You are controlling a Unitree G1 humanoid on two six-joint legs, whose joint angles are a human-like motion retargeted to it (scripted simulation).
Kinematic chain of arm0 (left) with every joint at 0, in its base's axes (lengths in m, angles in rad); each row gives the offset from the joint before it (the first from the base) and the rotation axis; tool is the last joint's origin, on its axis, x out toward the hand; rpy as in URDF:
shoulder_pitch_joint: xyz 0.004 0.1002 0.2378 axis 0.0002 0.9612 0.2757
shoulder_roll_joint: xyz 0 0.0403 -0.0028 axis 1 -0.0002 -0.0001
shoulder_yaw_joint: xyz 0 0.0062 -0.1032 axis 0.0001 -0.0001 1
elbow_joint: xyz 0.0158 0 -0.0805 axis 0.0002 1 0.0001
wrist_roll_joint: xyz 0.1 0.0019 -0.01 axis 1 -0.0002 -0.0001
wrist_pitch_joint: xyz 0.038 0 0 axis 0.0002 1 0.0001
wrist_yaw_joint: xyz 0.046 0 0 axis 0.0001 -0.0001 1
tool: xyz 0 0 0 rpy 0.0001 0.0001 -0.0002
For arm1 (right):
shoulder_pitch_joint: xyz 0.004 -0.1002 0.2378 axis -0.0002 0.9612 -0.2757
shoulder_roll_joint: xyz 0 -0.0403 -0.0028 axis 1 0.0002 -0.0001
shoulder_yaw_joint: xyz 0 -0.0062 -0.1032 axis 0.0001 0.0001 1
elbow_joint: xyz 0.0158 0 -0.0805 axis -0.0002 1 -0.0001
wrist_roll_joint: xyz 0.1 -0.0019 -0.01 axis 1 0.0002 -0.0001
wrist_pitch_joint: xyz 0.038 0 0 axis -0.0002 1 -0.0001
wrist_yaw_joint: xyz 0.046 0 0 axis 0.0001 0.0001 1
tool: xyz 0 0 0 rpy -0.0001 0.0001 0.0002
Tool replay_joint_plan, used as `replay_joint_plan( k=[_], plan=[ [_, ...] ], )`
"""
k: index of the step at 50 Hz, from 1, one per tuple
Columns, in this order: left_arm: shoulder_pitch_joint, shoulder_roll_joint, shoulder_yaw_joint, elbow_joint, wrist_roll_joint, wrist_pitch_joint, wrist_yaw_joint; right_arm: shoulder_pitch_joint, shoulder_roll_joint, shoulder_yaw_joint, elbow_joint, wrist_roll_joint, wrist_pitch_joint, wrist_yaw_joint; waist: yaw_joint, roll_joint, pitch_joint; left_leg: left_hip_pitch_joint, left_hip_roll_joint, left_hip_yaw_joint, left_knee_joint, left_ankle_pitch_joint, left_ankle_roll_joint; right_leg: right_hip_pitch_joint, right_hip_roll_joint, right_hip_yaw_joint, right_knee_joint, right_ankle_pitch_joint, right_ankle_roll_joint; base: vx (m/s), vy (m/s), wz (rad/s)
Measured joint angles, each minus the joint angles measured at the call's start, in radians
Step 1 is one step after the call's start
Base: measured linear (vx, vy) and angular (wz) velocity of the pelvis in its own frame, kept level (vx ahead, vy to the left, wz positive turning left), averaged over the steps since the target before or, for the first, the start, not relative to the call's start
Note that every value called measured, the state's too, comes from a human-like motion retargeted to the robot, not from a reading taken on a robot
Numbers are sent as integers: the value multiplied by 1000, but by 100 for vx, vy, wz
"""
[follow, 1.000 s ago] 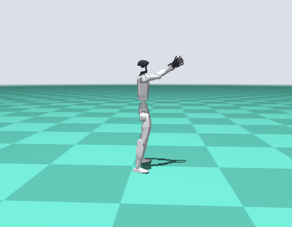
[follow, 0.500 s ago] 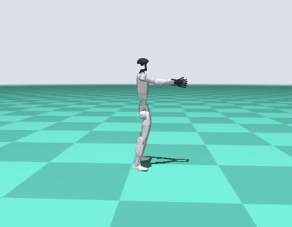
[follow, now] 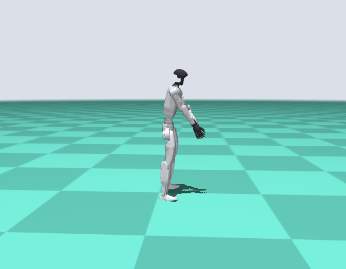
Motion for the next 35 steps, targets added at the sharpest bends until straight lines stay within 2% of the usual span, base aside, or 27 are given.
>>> replay_joint_plan(
  k=[6, 13, 16, 20, 25, 30, 35],
  plan=[
    [-215, 62, -131, -81, -29, 40, 18, -254, -87, -18, -33, 88, 24, -27, 3, 17, -117, 28, 2, -16, 48, -20, -6, 66, -4, -12, -14, 17, 8, 9, 1, 11],
    [-666, 212, -342, -225, -139, -18, 86, -713, -284, 66, -158, 181, -8, -66, 16, 45, -226, 54, 18, -35, 112, -48, -11, 102, -10, -12, 50, -8, 6, 12, 0, 9],
    [-867, 284, -412, -274, -165, -40, 103, -922, -359, 104, -199, 204, -29, -79, 24, 47, -252, 64, 22, -33, 114, -54, -10, 104, -9, -9, 62, -16, 5, 11, -1, -5],
    [-1108, 353, -503, -305, -191, -61, 121, -1162, -444, 167, -227, 230, -39, -88, 43, 43, -265, 74, 25, -23, 104, -57, -11, 108, -5, -7, 51, -15, 8, 11, -2, -11],
    [-1277, 400, -577, -300, -217, -73, 113, -1330, -487, 213, -221, 256, -45, -80, 54, 37, -291, 80, 26, -10, 96, -59, -18, 114, -1, -7, 29, -9, 19, 9, -2, -9],
    [-1320, 410, -586, -283, -216, -67, 90, -1382, -483, 203, -189, 258, -41, -67, 60, 33, -294, 88, 28, -6, 100, -66, -17, 126, 1, -8, 21, -10, 20, 7, -1, -3],
    [-1225, 389, -546, -269, -181, -43, 70, -1295, -445, 152, -173, 248, -37, -57, 66, 28, -283, 107, 28, -3, 104, -74, -11, 144, 0, -6, 24, -16, 15, 1, 0, -1]
  ],
)
